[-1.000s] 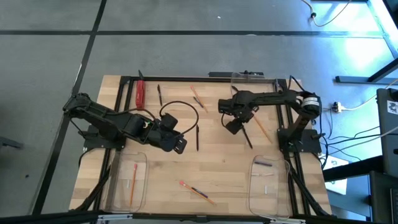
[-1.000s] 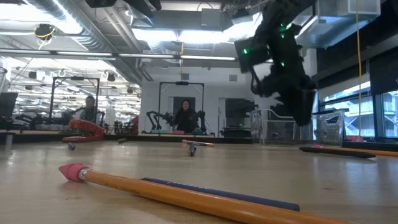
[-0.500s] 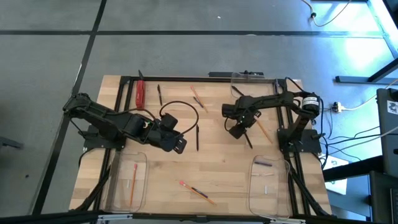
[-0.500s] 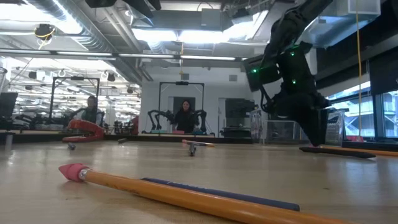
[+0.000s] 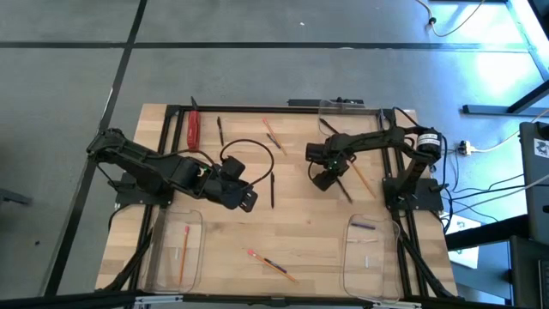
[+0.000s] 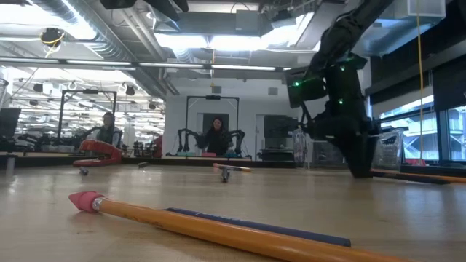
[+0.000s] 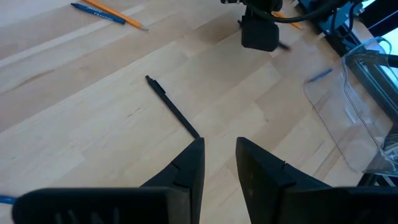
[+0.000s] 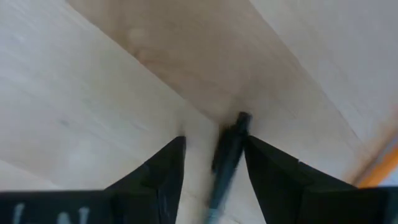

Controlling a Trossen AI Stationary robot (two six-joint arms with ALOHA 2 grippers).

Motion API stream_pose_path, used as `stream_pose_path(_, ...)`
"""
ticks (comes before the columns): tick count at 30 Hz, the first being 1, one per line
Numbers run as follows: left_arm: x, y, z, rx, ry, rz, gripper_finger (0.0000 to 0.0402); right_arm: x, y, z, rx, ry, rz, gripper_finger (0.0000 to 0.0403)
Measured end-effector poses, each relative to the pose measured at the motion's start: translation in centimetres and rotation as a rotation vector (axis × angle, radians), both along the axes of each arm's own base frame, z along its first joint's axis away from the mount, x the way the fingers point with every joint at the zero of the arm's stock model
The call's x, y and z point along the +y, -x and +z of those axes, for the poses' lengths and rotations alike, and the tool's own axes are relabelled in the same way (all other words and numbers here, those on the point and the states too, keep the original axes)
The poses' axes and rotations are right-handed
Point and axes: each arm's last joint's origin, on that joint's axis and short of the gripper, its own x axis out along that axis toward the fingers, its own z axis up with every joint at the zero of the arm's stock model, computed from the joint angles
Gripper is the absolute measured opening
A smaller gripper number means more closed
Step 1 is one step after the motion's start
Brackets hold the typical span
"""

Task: Sort crayons/erasers/pens/pencils in bins
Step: Put the black pen into the top transparent bin

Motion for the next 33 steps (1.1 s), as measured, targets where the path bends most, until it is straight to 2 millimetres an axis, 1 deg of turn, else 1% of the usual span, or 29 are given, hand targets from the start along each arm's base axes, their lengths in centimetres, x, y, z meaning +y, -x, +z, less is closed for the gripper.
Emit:
stream_pose_path(4,0.0,0.0,0.0,0.0,0.0,0.0,0.0085,-0.03,0.38,-0.32,0.001,-0.006,-0.003,0.0171)
stream_pose_path(13,0.0,0.0,0.0,0.0,0.0,0.0,0.0085,-0.04,0.33,-0.43,-0.006,-0.003,-0.005,0.0165)
stream_pose_path(26,0.0,0.0,0.0,0.0,0.0,0.0,0.0085,-0.03,0.25,-0.52,-0.014,-0.005,0.0,0.0084)
stream_pose_path(33,-0.01,0.0,0.0,0.0,0.0,0.0,0.0085,-0.03,0.23,-0.54,-0.019,-0.006,0.028,0.0058)
